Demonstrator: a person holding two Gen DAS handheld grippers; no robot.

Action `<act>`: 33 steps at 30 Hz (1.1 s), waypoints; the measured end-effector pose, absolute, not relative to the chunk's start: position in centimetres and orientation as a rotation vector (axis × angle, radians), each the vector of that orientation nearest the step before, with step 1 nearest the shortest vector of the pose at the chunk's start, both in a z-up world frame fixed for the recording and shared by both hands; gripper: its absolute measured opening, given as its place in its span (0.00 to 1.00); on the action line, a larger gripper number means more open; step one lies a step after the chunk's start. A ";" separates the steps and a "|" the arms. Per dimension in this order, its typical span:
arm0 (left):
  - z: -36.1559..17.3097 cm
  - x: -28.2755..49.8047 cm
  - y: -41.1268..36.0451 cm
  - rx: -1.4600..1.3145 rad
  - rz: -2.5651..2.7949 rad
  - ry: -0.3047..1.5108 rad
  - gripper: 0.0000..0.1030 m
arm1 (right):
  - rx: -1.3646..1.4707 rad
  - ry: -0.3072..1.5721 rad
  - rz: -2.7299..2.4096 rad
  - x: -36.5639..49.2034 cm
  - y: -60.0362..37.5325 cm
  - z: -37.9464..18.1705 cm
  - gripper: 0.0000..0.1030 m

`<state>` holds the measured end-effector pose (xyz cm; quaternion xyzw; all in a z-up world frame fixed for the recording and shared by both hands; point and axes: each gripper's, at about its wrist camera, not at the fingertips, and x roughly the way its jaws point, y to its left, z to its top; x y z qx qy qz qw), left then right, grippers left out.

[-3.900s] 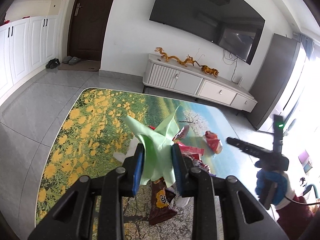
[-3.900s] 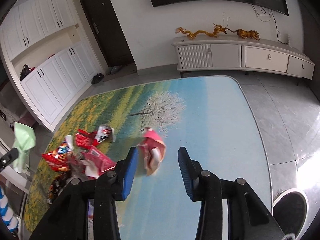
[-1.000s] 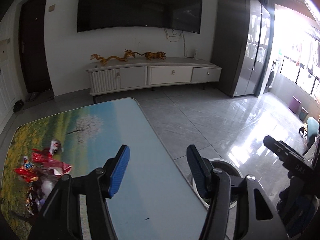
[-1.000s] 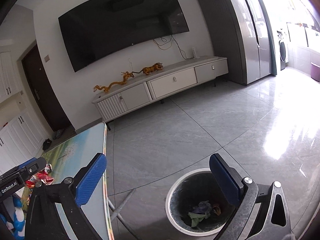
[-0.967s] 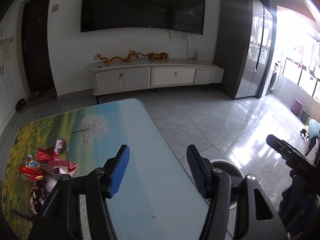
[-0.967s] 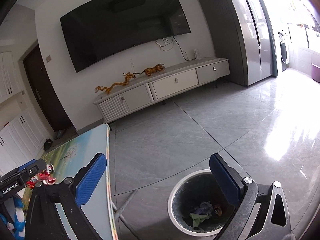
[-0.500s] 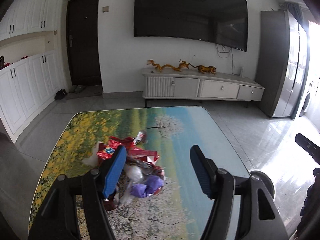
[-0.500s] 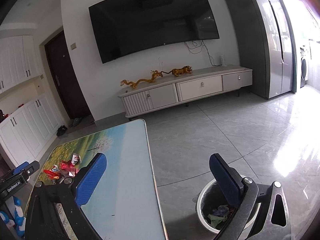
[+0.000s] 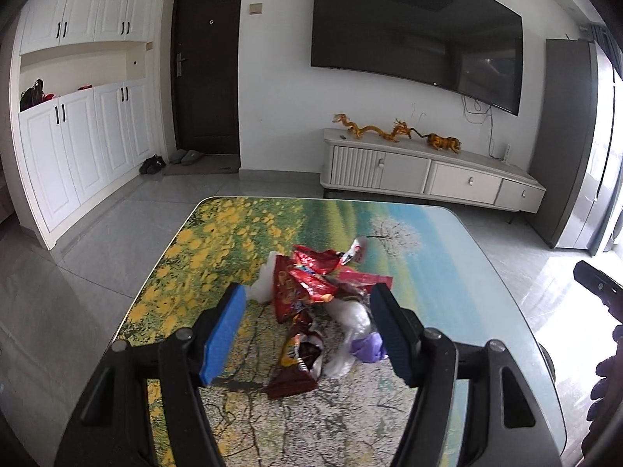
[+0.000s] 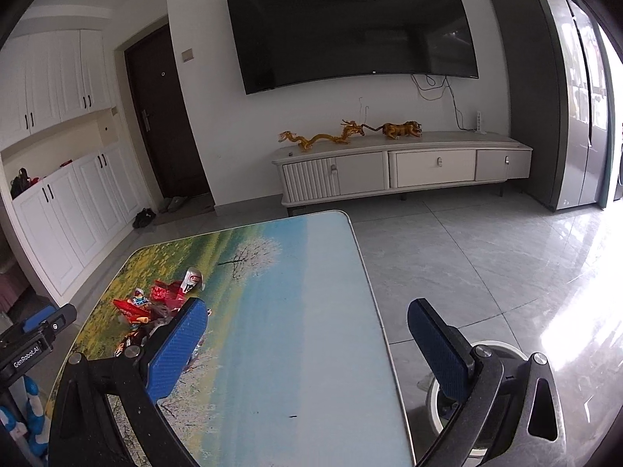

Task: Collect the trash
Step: 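Move both tools back to the trash pile on the table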

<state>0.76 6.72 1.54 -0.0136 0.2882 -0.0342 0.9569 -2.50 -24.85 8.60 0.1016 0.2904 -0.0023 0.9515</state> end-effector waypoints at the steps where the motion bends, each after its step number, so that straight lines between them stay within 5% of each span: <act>1: 1.3 0.8 7.1 -0.030 -0.067 0.587 0.63 | 0.202 0.596 0.001 -2.4 -24.3 8.6 1.00; 26: -1.6 1.9 10.0 -0.053 -0.050 0.641 0.63 | 0.121 0.704 0.118 0.0 -17.5 6.6 1.00; 33: -2.2 2.3 10.0 -0.050 -0.053 0.655 0.63 | 0.120 0.734 0.145 0.6 -16.7 5.9 0.93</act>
